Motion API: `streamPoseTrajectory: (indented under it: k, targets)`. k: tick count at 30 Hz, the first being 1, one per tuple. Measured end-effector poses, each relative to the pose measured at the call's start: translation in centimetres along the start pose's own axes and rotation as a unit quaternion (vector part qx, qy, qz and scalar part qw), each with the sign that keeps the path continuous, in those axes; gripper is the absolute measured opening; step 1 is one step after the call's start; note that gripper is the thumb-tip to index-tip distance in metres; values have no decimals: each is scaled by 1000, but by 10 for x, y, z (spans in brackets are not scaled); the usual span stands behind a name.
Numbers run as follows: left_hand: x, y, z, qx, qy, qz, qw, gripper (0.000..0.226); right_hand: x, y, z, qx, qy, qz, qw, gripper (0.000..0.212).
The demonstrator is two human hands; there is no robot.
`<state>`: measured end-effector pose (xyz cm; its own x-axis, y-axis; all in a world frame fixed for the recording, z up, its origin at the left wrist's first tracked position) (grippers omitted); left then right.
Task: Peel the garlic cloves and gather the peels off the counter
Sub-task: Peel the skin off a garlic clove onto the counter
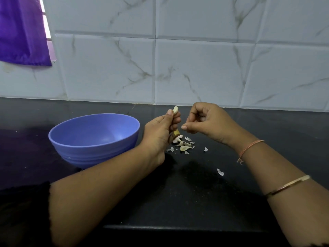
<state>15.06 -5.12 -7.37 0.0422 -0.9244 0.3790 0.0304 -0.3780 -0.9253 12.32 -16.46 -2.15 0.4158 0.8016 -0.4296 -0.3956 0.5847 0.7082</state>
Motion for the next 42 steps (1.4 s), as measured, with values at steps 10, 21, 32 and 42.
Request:
streamPoseTrajectory:
  k: [10, 21, 32, 42]
  targets:
    - [1, 0, -3, 7, 21, 10, 1000, 26, -5, 9, 2, -37, -53, 60, 996, 10]
    - [0, -2, -3, 20, 20, 25, 999, 13, -7, 23, 0, -169, -90, -76, 979, 5]
    - [-3, -3, -1, 24, 3, 37, 999, 14, -5, 35, -6, -261, -120, -168, 943, 4]
    - [-2, 1, -1, 1, 0, 20, 1000, 14, 3, 35, -7, -279, -105, -195, 934, 3]
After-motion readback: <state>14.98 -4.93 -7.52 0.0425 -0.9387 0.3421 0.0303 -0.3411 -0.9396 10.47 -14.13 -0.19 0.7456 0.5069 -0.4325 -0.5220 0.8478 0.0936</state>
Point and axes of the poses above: each hand's wrist, its own z-axis towards the middle knuckle, its own x-axis out of the palm, y = z × x, the point moved 8 cm from there along z, towards the middle knuckle, and after that the axes turned 14 degrees about -y, right-handed, at the moved point
